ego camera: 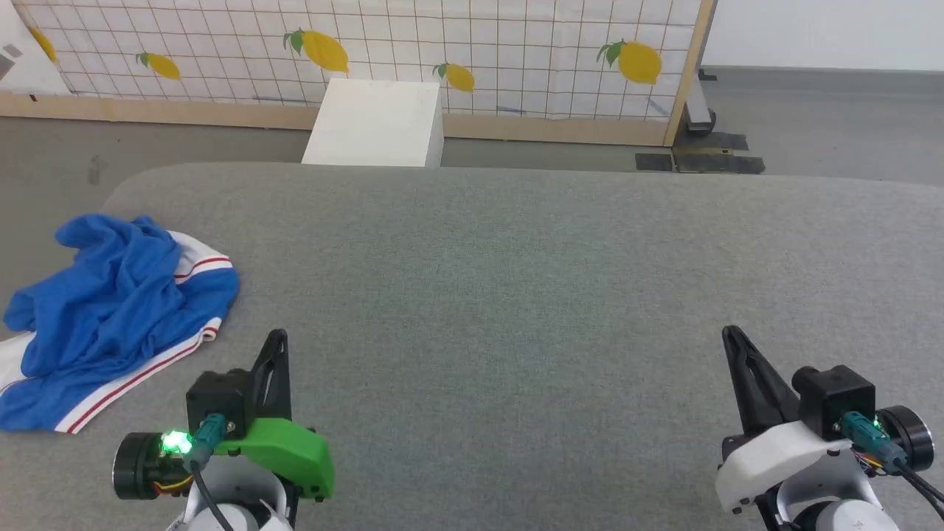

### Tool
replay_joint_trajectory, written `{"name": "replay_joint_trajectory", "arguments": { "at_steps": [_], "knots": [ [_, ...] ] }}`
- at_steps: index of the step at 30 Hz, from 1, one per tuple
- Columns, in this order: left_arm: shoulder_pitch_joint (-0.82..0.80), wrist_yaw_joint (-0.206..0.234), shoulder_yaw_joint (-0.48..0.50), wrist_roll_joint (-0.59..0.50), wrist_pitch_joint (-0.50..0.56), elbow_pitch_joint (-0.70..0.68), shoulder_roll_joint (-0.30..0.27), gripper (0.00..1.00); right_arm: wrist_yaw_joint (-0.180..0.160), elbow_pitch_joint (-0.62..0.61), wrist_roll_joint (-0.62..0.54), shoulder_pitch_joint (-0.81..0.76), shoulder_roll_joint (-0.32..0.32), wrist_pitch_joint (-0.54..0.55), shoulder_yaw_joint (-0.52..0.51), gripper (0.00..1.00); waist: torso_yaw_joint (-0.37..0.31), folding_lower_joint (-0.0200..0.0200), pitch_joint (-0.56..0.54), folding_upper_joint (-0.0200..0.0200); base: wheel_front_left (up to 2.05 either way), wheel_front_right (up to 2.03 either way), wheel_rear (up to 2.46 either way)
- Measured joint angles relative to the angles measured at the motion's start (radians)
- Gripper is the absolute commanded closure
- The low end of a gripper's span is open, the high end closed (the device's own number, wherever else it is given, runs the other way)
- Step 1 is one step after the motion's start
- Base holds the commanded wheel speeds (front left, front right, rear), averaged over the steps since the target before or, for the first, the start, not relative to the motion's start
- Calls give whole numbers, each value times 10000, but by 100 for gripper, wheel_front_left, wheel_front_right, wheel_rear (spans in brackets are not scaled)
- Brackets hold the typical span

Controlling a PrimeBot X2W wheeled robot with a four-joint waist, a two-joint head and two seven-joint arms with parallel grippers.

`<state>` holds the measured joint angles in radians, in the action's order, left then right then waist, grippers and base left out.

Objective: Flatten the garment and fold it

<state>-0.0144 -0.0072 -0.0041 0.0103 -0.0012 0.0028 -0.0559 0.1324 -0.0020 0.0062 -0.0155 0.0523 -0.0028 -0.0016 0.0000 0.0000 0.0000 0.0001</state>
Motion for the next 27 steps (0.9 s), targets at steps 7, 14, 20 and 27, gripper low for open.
{"name": "replay_joint_trajectory", "arguments": {
  "at_steps": [7, 14, 20, 27],
  "knots": [
    [0, 0, 0, 0, 0, 0, 0, 100, 0, 0, 0, 0, 0, 0, 0, 100, 0, 0, 0, 0, 0, 0, 0],
    [0, 0, 0, 0, 0, 0, 0, 100, 0, 0, 0, 0, 0, 0, 2, 100, 0, 0, 0, 0, 0, 0, 0],
    [0, 0, 0, 0, 0, 0, 0, 100, 0, 0, 0, 0, 0, 0, 2, 100, 0, 0, 0, 0, 0, 0, 0],
    [0, 0, 0, 0, 0, 0, 0, 100, 0, 0, 0, 0, 0, 0, 0, 100, 0, 0, 0, 0, 0, 0, 0]
  ]
}}
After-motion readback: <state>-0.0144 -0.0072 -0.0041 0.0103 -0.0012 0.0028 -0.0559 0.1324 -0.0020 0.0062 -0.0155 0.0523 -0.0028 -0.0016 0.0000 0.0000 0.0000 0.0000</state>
